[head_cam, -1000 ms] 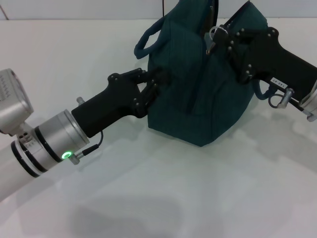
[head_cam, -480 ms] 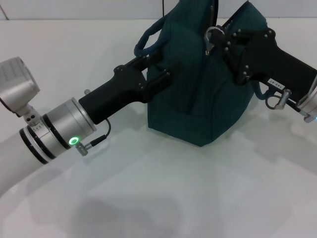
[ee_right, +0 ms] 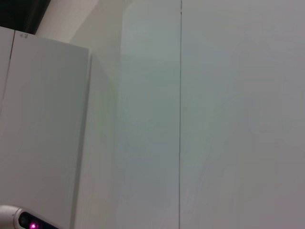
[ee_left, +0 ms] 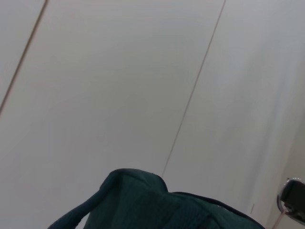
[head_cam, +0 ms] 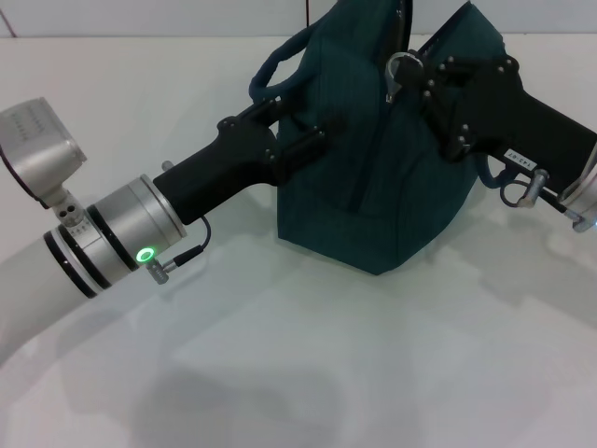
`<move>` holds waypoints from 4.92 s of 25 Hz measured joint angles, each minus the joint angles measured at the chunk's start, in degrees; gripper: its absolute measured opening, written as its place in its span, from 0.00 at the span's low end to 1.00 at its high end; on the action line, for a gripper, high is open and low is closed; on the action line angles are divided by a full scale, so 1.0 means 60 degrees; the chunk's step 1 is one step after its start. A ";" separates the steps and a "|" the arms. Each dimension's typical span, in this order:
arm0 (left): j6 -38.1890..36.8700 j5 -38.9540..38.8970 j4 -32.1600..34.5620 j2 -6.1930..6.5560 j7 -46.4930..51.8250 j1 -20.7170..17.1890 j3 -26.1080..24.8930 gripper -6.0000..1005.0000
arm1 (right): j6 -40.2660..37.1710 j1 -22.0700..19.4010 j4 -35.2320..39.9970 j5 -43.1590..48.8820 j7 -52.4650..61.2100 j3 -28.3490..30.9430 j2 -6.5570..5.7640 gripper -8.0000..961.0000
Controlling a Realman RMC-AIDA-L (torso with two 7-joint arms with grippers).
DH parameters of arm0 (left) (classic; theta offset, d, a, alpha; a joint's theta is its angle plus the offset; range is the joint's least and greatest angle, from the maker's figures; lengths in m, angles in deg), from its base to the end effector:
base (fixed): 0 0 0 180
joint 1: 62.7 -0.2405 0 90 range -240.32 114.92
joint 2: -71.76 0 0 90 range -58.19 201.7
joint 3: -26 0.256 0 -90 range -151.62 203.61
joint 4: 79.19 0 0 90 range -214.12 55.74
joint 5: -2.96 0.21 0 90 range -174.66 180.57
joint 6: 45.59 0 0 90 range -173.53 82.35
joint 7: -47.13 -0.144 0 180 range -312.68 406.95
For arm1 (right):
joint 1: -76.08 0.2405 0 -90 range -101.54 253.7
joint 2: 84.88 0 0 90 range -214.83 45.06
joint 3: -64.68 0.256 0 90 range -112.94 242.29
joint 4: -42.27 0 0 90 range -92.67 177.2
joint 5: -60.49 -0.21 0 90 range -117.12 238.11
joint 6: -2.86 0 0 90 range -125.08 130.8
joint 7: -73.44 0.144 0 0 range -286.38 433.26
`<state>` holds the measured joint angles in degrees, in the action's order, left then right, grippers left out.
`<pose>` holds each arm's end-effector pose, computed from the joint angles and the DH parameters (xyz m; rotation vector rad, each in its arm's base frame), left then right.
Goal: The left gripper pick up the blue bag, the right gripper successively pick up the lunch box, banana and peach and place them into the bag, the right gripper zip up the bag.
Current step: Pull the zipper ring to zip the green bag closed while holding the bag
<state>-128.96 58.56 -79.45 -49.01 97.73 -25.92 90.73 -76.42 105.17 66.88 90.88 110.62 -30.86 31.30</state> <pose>-0.2292 0.3244 -0.0690 -2.2814 -0.7280 -1.2646 0.1964 0.3401 -0.0271 -2.2775 0.0807 1.2224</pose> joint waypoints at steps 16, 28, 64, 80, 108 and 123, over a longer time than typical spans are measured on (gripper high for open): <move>-0.0011 -0.0021 0.0027 0.0001 -0.0735 -0.0016 0.0026 0.34 | 0.0088 0.0008 -0.0013 -0.0017 -0.0019 -0.0001 0.0001 0.02; -0.0094 0.0250 0.0103 0.0001 -0.0801 0.0048 0.0065 0.12 | 0.0090 -0.0002 -0.0016 -0.0098 -0.0045 0.0001 0.0001 0.02; -0.0670 0.1461 0.0356 0.0000 -0.2705 -0.0712 -0.0028 0.08 | 0.0053 0.0165 -0.0499 -0.1369 0.0326 -0.0652 0.0002 0.02; -0.0003 0.0735 0.0372 0.0098 -0.2439 -0.1951 0.0026 0.61 | 0.1138 0.1112 -0.0068 -0.1774 0.0697 -0.1933 0.0001 0.02; 0.0790 0.0344 0.0070 0.0000 -0.1368 -0.0628 -0.0023 0.59 | 0.1408 0.1186 -0.0095 -0.1936 0.0411 -0.2022 0.0001 0.02; 0.0724 0.0260 0.0104 0.0001 -0.2565 -0.0509 0.0018 0.25 | 0.1453 0.1159 -0.0133 -0.2092 0.0366 -0.2007 0.0001 0.02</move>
<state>-124.62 60.12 -78.83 -49.00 82.35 -28.98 90.84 -67.70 112.13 66.08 78.33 112.81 -42.90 31.31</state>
